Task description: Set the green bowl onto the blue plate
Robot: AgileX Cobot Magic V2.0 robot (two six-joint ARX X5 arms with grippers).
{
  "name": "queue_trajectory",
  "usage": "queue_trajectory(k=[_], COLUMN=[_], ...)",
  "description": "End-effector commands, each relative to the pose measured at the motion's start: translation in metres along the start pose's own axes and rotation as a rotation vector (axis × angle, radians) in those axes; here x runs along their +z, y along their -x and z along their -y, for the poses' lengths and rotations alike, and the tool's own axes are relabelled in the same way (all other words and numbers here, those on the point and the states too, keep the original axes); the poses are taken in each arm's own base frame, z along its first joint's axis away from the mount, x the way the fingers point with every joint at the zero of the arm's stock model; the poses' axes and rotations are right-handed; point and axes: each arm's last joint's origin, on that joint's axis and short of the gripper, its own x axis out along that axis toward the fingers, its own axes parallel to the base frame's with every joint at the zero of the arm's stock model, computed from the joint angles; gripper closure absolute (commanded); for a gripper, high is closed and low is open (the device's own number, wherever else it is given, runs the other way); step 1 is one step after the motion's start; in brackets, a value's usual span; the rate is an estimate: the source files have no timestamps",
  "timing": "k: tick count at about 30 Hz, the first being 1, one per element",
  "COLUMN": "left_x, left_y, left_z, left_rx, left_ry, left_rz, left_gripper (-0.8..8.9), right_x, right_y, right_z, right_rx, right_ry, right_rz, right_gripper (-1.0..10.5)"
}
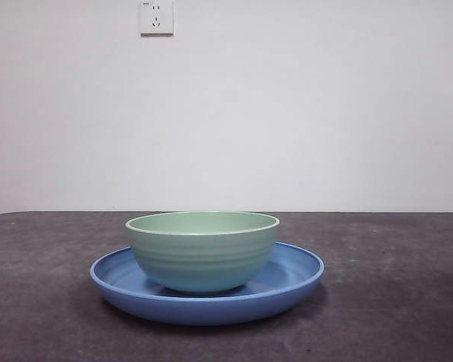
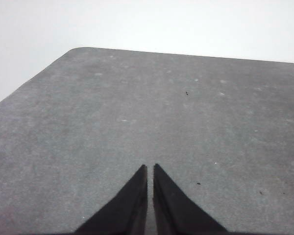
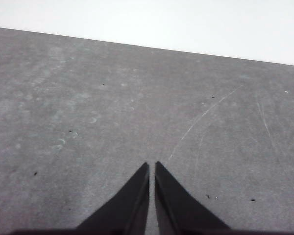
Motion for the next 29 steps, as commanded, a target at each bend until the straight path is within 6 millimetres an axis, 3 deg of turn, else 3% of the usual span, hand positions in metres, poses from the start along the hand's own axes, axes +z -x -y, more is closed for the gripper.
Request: queue_trajectory(k=[1,29], left_x=[-0.0073,-0.0073], left_y=[-0.0019,-0.0019], left_z=[-0.0003,-0.0003], left_rx=[0.002,0.002], left_ry=[-0.002,-0.002], left_rz=[-0.025,-0.025], left_gripper=[7.94,7.94], right_x=[-0.0020,0.0006], right_y=[-0.0003,-0.0003], right_z=[0.0001,0.0003], right_rx=[-0.004,-0.007], right_ry=[-0.021,-0.020], right_rz=[-0.008,0.018], right_gripper=[9.3,9.3])
